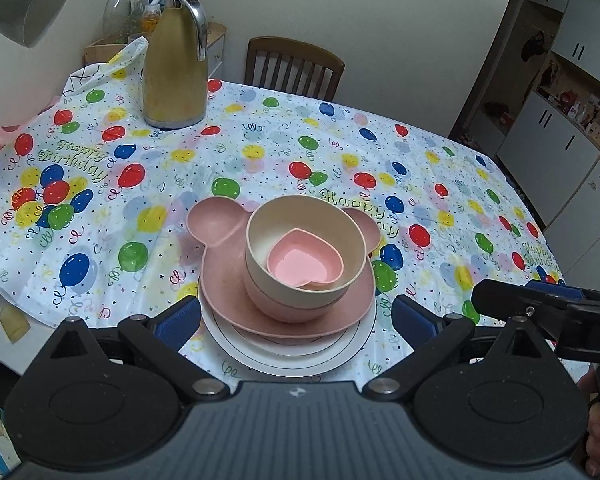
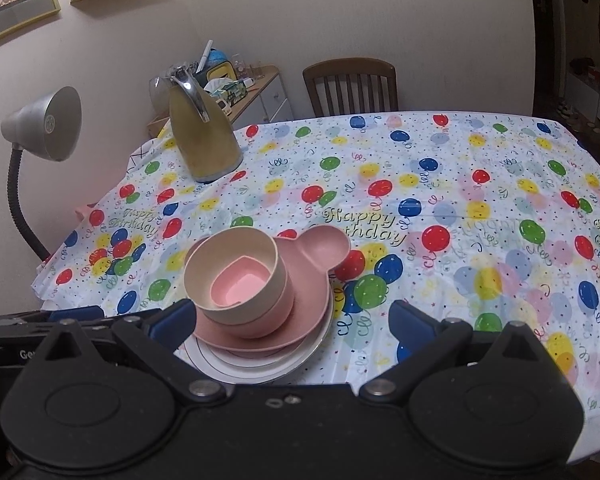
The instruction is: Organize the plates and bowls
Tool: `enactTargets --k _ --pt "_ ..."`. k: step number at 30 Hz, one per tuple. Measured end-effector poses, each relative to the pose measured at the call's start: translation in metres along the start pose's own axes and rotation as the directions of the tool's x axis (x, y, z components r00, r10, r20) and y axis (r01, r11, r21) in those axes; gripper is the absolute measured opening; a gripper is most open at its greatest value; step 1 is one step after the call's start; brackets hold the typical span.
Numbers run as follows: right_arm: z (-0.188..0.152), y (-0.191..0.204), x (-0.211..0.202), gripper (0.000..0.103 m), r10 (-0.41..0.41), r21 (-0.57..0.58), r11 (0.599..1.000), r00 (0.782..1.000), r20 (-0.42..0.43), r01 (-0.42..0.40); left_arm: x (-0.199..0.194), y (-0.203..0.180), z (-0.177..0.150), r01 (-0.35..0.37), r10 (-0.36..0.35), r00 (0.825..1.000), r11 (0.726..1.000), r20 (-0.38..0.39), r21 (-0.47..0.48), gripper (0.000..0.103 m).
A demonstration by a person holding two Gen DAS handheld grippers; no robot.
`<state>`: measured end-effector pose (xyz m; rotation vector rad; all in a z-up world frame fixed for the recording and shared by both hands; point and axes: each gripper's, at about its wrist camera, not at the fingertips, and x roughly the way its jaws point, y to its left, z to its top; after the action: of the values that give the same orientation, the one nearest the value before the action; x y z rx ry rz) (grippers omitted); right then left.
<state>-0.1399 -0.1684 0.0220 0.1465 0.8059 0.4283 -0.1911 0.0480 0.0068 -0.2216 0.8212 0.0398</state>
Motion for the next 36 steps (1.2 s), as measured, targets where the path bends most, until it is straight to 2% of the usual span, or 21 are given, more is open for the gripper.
enactTargets --k 21,36 --pt "0.0029 -0.0004 -0.001 0.103 -0.021 -0.002 1.0 1.0 0.009 0.021 -0.0012 -0.0024 0.0044 0.009 -0.01 1.0 1.0 0.026 0.026 0.102" --pt "0.0038 -0.0014 -0.0009 0.103 -0.021 0.0 1.0 1.0 0.016 0.021 -0.0018 -0.0037 0.0076 -0.014 0.013 0.999 0.999 0.033 0.051 0.102"
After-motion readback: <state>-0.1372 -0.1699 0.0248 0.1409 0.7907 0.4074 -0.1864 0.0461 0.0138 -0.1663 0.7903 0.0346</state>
